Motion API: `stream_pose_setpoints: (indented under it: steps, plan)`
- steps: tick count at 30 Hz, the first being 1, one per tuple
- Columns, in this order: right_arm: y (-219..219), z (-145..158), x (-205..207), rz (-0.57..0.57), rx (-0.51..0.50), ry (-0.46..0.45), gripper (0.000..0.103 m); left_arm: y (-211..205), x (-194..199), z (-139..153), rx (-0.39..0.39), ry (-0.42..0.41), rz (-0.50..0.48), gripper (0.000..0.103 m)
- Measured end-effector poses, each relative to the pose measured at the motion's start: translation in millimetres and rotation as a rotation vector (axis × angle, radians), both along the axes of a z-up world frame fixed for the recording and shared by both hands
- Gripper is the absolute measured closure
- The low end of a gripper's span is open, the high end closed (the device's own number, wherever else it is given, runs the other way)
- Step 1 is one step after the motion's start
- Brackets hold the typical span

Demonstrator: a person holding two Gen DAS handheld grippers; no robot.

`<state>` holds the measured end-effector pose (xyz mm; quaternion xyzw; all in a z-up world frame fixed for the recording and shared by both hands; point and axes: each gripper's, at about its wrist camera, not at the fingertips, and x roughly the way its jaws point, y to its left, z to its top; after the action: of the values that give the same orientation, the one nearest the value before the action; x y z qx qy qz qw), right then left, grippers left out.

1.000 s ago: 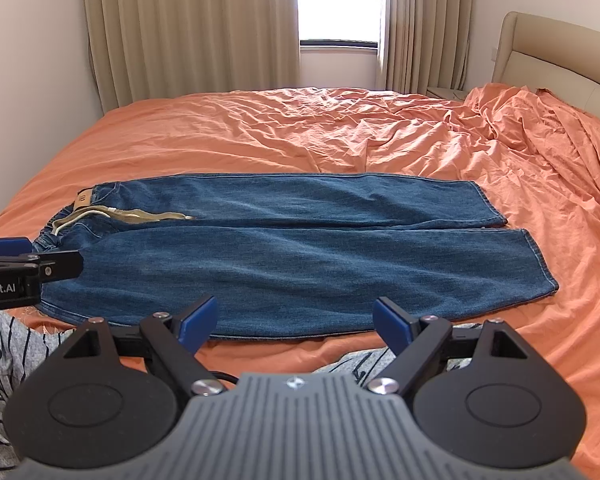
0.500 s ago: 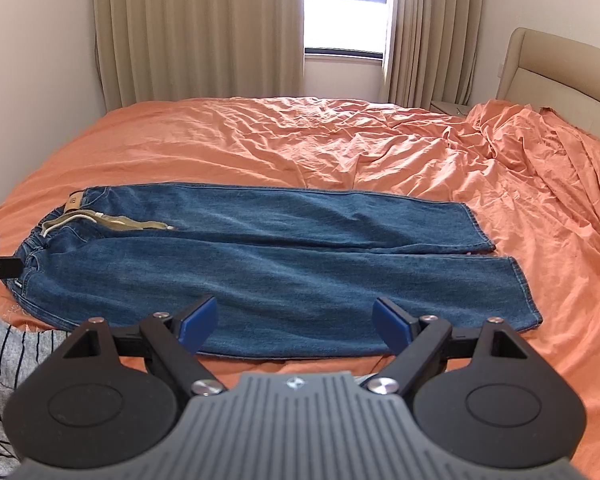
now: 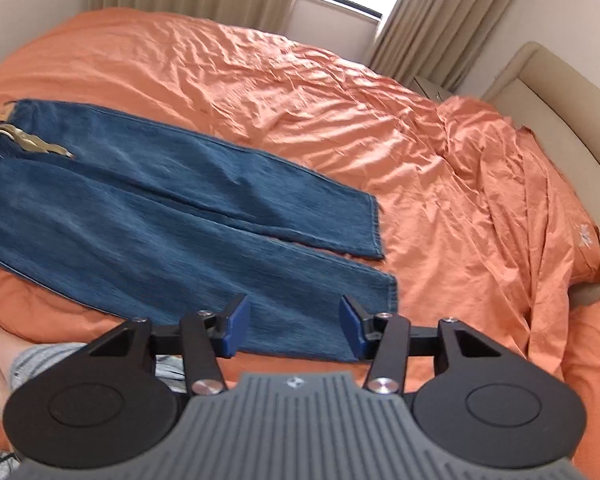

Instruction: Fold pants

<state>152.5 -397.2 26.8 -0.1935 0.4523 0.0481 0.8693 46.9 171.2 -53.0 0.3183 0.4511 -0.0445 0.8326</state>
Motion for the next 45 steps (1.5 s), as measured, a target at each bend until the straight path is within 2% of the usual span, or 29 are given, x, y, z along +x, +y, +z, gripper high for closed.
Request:
stream_pose_setpoints:
  steps: [5, 8, 11, 14, 17, 18, 19, 22, 25, 28, 30, 32, 37, 39, 41, 45]
  plan:
    - [-42.1, -19.0, 26.1, 0.008, -0.139, 0.146, 0.064, 12.9, 12.1, -56.7, 0.183, 0.167, -0.148, 0.025]
    - [-57.9, -31.3, 34.0, 0.029, -0.173, 0.223, 0.066, 9.8, 12.2, -84.2, 0.285, 0.242, -0.254, 0.025]
    - [-68.2, -42.6, 37.5, 0.071, -0.214, 0.264, 0.067, 2.8, 12.8, -108.3, 0.375, 0.282, -0.336, 0.025]
    - [-74.1, -59.3, 37.5, 0.140, -0.255, 0.272, 0.067, -0.7, 16.9, -121.4, 0.428, 0.271, -0.381, 0.025]
    - [-76.5, -82.8, 34.2, 0.212, -0.285, 0.249, 0.067, -5.3, 22.9, -126.6, 0.420, 0.270, -0.365, 0.032]
    - [-76.7, -92.1, 32.0, 0.260, -0.286, 0.233, 0.067, -6.6, 25.0, -126.9, 0.414, 0.269, -0.352, 0.040]
    - [-75.9, -101.9, 29.3, 0.304, -0.302, 0.220, 0.066, -10.5, 29.8, -127.1, 0.400, 0.274, -0.325, 0.053]
    - [-70.5, -134.0, 25.9, 0.393, -0.378, 0.193, 0.066, -14.1, 34.8, -116.5, 0.347, 0.244, -0.274, 0.078]
    - [-63.0, -164.4, 25.5, 0.464, -0.448, 0.153, 0.067, -14.9, 35.9, -100.2, 0.260, 0.150, -0.198, 0.086]
    - [-56.1, -191.2, 26.3, 0.530, -0.499, 0.101, 0.068, -11.8, 35.7, -77.6, 0.160, 0.048, -0.072, 0.087]
    - [-53.6, -211.2, 28.3, 0.573, -0.544, 0.082, 0.070, -11.5, 35.7, -68.6, 0.120, 0.003, -0.014, 0.088]
    - [-52.1, -233.0, 28.1, 0.614, -0.592, 0.077, 0.079, -12.4, 39.0, -63.2, 0.095, -0.026, 0.042, 0.088]
    - [-49.0, -273.2, 26.2, 0.644, -0.659, 0.030, 0.081, -8.4, 50.7, -56.8, 0.050, -0.067, 0.146, 0.088]
    - [-47.2, -277.7, 27.6, 0.591, -0.661, 0.004, 0.082, -10.8, 45.0, -54.9, 0.052, -0.082, 0.168, 0.088]
    - [-50.0, -272.6, 31.4, 0.521, -0.625, -0.023, 0.103, -9.8, 42.6, -55.1, 0.044, -0.097, 0.190, 0.088]
    - [-51.8, -239.4, 31.3, 0.416, -0.572, -0.164, 0.103, -5.7, 41.0, -49.0, 0.014, -0.163, 0.244, 0.089]
